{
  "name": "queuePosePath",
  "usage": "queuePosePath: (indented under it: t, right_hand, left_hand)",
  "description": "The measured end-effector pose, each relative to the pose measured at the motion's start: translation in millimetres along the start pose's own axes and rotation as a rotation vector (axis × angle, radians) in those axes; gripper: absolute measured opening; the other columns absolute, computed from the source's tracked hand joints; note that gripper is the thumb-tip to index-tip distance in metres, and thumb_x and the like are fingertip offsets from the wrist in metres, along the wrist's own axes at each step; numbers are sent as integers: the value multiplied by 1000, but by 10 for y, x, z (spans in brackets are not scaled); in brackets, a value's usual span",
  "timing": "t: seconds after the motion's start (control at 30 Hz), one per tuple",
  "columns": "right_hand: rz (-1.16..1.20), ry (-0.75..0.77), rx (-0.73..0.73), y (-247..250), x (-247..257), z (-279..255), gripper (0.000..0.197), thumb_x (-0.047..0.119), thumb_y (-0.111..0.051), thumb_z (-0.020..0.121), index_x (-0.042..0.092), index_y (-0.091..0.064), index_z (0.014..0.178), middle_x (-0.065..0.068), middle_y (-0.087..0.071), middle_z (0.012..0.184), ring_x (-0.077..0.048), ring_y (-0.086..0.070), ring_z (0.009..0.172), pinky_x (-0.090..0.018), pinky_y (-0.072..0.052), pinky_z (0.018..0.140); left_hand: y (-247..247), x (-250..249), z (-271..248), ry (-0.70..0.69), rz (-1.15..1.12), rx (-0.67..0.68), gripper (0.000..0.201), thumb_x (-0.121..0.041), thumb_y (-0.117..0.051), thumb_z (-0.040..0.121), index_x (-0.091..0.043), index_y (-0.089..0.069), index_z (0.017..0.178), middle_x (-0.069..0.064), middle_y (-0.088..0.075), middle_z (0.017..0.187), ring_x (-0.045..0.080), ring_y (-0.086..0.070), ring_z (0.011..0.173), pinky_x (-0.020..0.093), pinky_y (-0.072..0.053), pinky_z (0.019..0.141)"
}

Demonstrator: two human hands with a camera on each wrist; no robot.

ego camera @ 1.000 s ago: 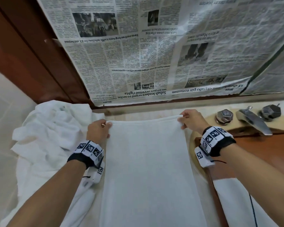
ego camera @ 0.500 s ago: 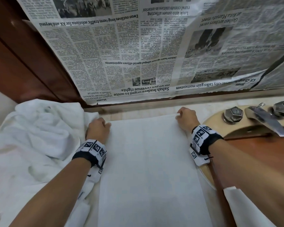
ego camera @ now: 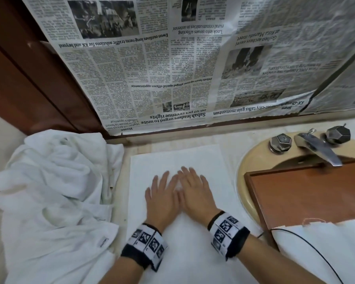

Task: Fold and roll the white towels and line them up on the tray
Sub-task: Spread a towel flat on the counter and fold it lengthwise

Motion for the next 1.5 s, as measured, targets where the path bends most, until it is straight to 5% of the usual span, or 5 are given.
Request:
queuePosePath:
  t: [0.43,0.7,0.93,1.27,1.5]
  right_hand:
    - [-183,-259,92,62,-1026,-130,63,48,-4,104,18,14,157,3,25,161,-16,17,151,-44,8,122]
    - [-153,-33,143,-563,-95,-628,57,43,-29,102,16,-39,151,-1,-36,158,-22,-39,143,-46,-19,111]
    - [-184,-220,100,-272,-779,-790,81,56,23,83,20,17,156,6,28,160,-14,20,150,-40,13,120]
    - [-136,-92,74,-662,-37,-1213,58,45,-17,105,18,-36,153,1,-32,160,-21,-31,147,-48,-17,112]
    - [-179,-234,78,-399,-770,-1365,75,59,20,87,28,16,155,10,28,158,-14,20,150,-40,12,120]
  left_hand:
    - [162,953,-69,303,92,46,58,-54,-10,103,-41,8,157,-12,15,166,25,11,154,57,2,121]
    - [-303,120,-753,16,82,67,74,-61,19,85,-42,10,156,-16,24,160,19,16,153,52,4,120]
    - [-180,772,-859,138,112,24,76,-62,13,86,-38,8,158,-15,24,160,20,13,153,54,-1,122]
    - [-428,169,-1227,-21,125,-30,59,-50,-25,101,-28,-31,156,-3,-22,165,24,-16,149,52,-5,116]
    - [-313,778,-1286,109,126,-36,74,-65,0,95,-32,-7,160,-9,3,167,18,-2,154,56,-10,120]
Point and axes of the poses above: each hand's wrist, its own z-axis towards the middle knuckle, its own y-axis out of the back of the hand, x = y × z, the point moved 9 cm from there along z, towards the middle knuckle
